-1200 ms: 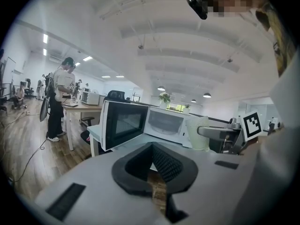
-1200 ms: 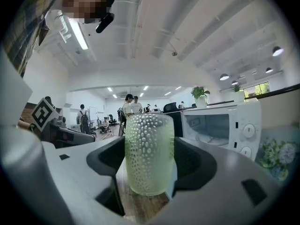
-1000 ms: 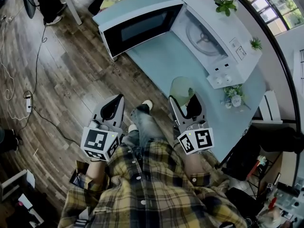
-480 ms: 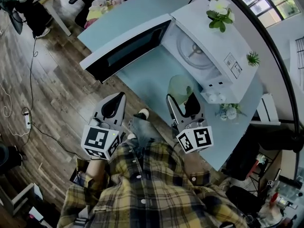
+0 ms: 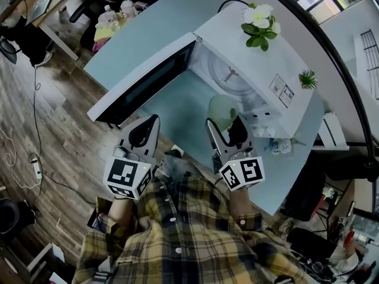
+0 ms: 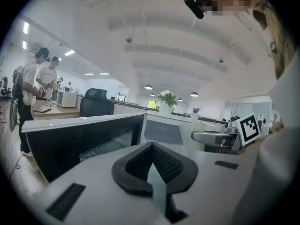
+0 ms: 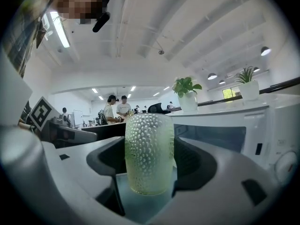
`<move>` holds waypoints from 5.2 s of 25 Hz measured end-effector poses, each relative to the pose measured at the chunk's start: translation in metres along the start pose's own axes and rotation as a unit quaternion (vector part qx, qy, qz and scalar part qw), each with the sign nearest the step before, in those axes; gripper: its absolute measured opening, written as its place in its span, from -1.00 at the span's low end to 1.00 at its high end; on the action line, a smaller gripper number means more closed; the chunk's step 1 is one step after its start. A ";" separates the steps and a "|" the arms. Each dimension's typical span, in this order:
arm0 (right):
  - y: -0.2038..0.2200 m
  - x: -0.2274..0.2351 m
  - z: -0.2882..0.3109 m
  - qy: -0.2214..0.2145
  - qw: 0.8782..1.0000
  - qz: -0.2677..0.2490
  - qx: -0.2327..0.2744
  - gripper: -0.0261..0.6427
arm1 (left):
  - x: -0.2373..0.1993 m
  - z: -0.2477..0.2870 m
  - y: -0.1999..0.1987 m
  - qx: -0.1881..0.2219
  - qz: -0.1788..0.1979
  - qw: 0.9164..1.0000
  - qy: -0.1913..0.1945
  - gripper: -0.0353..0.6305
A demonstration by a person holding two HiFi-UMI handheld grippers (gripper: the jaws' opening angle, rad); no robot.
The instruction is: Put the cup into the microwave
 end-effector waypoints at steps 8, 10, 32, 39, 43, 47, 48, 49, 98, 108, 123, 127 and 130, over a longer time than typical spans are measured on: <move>-0.005 0.014 0.003 0.033 0.999 0.004 0.014 0.06 | -0.003 0.023 -0.011 0.007 0.019 0.999 0.029 -0.93; -0.007 0.015 0.000 0.039 0.999 0.005 0.015 0.06 | 0.000 0.030 -0.014 0.007 0.023 0.999 0.040 -0.93; -0.015 0.027 -0.014 0.185 0.981 0.043 0.043 0.06 | 0.015 0.114 -0.047 -0.040 0.081 0.973 0.212 -0.93; -0.008 0.026 -0.013 0.199 0.978 0.046 0.038 0.06 | 0.021 0.122 -0.043 -0.051 0.085 0.966 0.237 -0.93; -0.002 0.028 -0.009 0.199 0.978 0.046 0.036 0.06 | 0.022 0.122 -0.038 -0.059 0.082 0.965 0.244 -0.93; 0.000 0.030 -0.004 0.196 0.979 0.044 0.042 0.06 | 0.021 0.120 -0.032 -0.064 0.080 0.964 0.244 -0.93; 0.000 0.031 -0.003 0.196 0.979 0.043 0.043 0.06 | 0.021 0.120 -0.031 -0.066 0.080 0.964 0.244 -0.93; 0.001 0.032 -0.002 0.196 0.979 0.043 0.044 0.06 | 0.022 0.121 -0.029 -0.068 0.079 0.964 0.245 -0.93; 0.061 0.102 0.102 0.237 0.971 0.012 0.032 0.06 | 0.009 0.136 0.012 -0.107 0.057 0.969 0.213 -0.93; 0.070 0.114 0.110 0.263 0.964 -0.004 0.032 0.06 | 0.007 0.134 0.014 -0.112 0.056 0.969 0.215 -0.93; 0.073 0.115 0.119 0.275 0.961 -0.012 0.044 0.06 | 0.007 0.134 0.017 -0.116 0.057 0.967 0.220 -0.93; 0.076 0.111 0.116 0.275 0.960 -0.015 0.044 0.06 | 0.006 0.133 0.019 -0.114 0.056 0.968 0.217 -0.93; 0.081 0.109 0.112 0.277 0.960 -0.013 0.037 0.05 | 0.009 0.132 0.020 -0.114 0.055 0.967 0.220 -0.93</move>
Point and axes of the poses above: the fingertips, and each gripper's own axes: z forward along the fingers, x to its right, y out of its underside, the point moved 7 cm from there along -z, backward along the fingers, and after that the axes turned 5 degrees about -x, right-handed, at the moved point
